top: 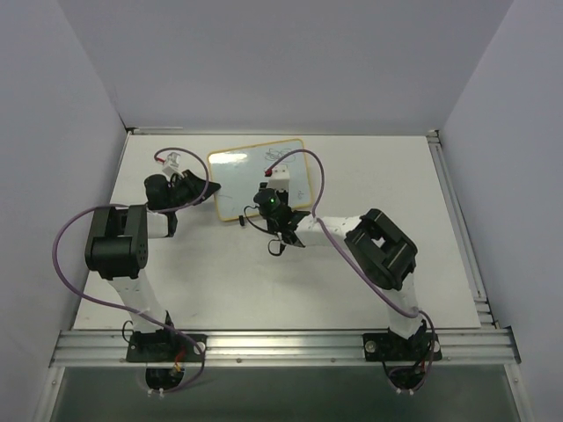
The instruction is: Erase the whiteboard
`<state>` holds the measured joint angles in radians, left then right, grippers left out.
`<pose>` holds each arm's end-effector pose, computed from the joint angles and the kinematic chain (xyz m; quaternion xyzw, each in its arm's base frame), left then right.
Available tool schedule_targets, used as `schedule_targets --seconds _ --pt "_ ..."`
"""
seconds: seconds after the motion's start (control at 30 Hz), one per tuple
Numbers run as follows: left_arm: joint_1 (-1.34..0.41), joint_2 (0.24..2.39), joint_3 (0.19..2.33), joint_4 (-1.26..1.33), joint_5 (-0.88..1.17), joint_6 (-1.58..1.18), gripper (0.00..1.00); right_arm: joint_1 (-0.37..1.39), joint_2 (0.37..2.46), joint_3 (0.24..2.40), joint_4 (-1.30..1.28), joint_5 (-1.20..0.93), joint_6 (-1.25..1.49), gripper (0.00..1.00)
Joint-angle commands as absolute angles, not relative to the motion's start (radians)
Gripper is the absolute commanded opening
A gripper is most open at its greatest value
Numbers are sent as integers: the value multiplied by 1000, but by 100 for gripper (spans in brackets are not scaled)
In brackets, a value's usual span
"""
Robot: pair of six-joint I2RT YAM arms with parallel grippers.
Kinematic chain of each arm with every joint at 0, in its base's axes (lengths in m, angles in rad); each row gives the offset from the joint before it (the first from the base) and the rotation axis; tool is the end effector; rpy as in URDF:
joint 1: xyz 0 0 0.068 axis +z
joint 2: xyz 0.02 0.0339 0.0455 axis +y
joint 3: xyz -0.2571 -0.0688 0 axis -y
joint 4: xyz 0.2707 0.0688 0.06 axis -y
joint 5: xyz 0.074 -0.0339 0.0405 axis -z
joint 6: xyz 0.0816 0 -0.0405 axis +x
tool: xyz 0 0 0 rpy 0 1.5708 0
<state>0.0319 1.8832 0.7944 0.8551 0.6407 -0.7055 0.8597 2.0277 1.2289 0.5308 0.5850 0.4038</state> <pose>0.4146 -0.0356 0.1138 -0.0864 0.7651 -0.4276 0.4736 0.3619 0.3511 0.1545 -0.0018 0.7813 0.1578 0.6039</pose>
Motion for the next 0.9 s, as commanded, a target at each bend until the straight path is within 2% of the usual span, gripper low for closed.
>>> schedule_targets --seconds 0.0,0.5,0.67,0.87 --pt "9 1873 818 805 609 -664 13 824 2011 1221 499 598 420 0" --pt "11 1888 822 818 614 -667 13 577 1875 920 604 514 488 0" --pt "11 1891 828 818 614 -667 13 594 1885 948 608 509 469 0" --pt "9 1890 827 816 612 -667 13 727 1973 1094 561 548 448 0"
